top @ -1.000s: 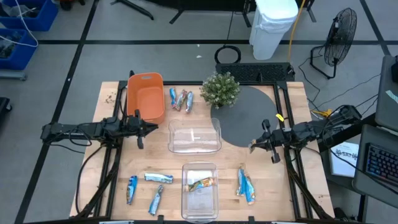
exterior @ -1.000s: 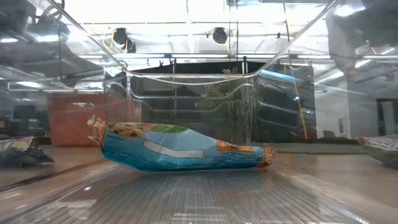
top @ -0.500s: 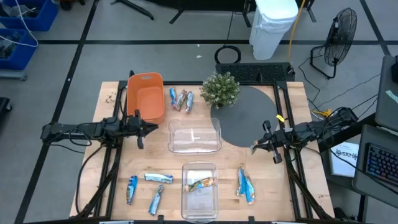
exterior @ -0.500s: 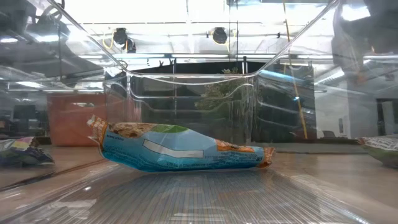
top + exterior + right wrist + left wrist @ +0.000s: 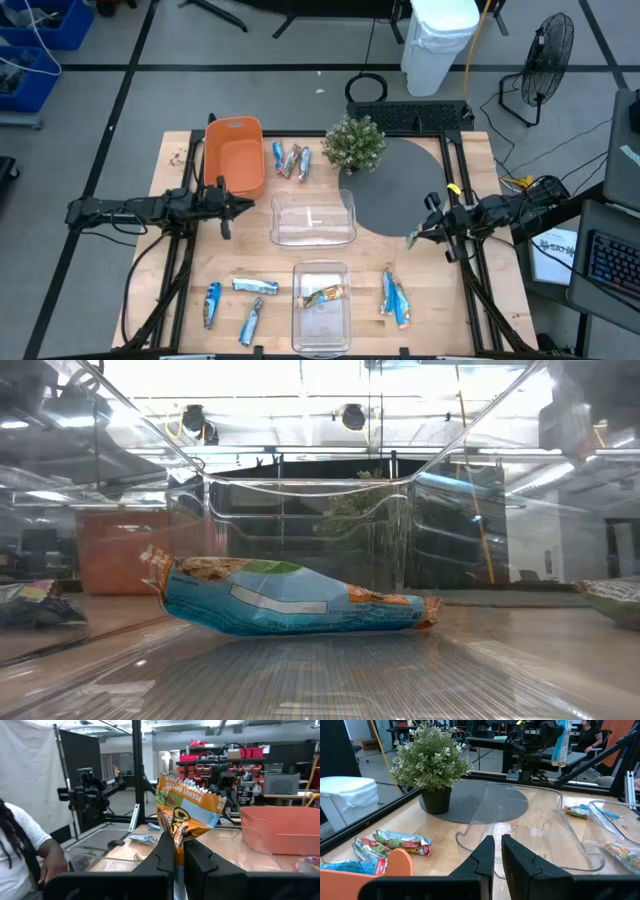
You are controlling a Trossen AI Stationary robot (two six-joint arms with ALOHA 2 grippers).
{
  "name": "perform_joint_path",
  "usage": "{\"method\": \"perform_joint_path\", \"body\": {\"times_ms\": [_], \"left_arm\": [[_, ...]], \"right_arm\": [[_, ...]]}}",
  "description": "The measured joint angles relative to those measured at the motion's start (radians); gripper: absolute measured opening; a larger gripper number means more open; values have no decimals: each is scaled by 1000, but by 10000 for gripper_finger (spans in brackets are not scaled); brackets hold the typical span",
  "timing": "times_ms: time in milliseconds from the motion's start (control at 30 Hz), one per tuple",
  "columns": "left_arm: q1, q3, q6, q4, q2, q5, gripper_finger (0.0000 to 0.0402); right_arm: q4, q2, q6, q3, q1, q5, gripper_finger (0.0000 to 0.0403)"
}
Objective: Pick and place Granola Bars by type
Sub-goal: Put the yellow granola bar into the bottom transparent bin
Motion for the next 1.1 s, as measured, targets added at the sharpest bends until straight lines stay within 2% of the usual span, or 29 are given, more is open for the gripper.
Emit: {"method": "perform_joint_path", "body": {"times_ms": [233, 467, 1100], "left_arm": [[0, 0, 0, 0, 0, 0, 37], [0, 0, 0, 0, 0, 0, 37], [0, 0, 0, 0, 0, 0, 37]], "right_arm": [[-2, 0, 15, 2, 0, 1, 8], [10, 54, 20, 77, 0, 0, 8], [131, 480, 17, 239, 0, -23, 8]]}}
